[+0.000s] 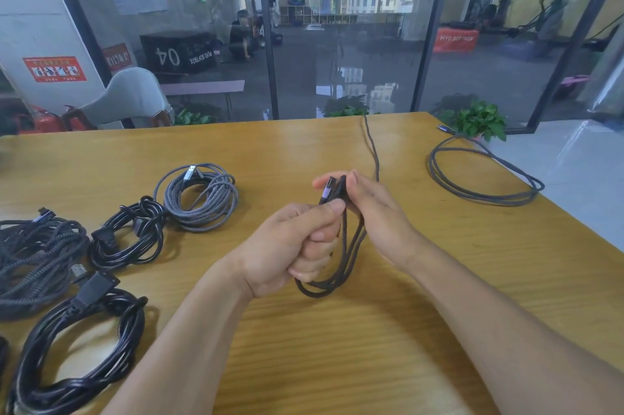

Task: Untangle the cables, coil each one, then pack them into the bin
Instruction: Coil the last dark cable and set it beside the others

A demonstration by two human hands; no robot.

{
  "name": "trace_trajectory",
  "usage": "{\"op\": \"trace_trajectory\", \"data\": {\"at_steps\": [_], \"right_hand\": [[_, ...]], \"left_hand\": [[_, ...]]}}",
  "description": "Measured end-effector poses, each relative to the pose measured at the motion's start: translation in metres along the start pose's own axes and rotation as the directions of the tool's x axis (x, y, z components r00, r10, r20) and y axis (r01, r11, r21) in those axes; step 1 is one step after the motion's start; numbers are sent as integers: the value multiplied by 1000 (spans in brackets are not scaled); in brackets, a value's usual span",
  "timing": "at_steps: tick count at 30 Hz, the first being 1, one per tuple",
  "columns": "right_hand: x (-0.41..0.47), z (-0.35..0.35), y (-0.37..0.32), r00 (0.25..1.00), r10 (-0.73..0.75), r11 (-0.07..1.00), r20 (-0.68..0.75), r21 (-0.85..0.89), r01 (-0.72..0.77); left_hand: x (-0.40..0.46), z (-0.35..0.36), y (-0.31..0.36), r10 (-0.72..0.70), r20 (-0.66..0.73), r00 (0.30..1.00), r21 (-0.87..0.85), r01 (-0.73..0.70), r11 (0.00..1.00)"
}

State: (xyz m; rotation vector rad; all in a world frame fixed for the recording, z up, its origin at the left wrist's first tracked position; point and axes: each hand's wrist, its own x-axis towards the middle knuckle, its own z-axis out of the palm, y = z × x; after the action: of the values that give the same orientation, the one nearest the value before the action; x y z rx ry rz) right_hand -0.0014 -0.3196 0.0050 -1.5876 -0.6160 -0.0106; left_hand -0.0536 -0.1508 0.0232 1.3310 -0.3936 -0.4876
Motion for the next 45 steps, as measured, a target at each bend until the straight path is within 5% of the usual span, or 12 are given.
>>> {"op": "trace_trajectory", "data": {"at_steps": [8,14,20,24,27,29,34,38,43,45], "right_hand": [[1,5,-11,978,60,990,-200,136,-33],[5,5,-10,904,31,992,-427,121,23],[3,-3,-2,992,29,990,-122,142,-11],[2,-29,13,954,144,963,263,-258,-74],[1,-47,21,874,358,778,328,-623,-84],[2,-64,18,858,402,745,318,-659,-105],[-6,-117,1,848,523,593,84,-750,-291],[-9,-132,0,864,471,426,-178,-812,-399],[7,-96,-7,893,17,204,-449,-873,-443],[10,-70,-7,879,-91,317,-467,-851,-419]], "left_hand": [[4,-3,0,127,-178,976,203,-90,975],[7,9,-5,87,-174,981,110,-69,992],[5,5,-2,126,-301,945,173,-76,982],[-2,-14,7,220,-437,872,130,-181,975],[-8,-26,15,244,-494,834,108,-220,970],[-11,-29,17,242,-507,827,108,-217,970],[-12,-30,18,225,-495,839,107,-198,974],[-11,-24,17,195,-421,886,145,-147,978],[-5,-14,13,181,-360,915,191,-118,974],[-2,-9,10,186,-368,911,245,-98,965]]}}
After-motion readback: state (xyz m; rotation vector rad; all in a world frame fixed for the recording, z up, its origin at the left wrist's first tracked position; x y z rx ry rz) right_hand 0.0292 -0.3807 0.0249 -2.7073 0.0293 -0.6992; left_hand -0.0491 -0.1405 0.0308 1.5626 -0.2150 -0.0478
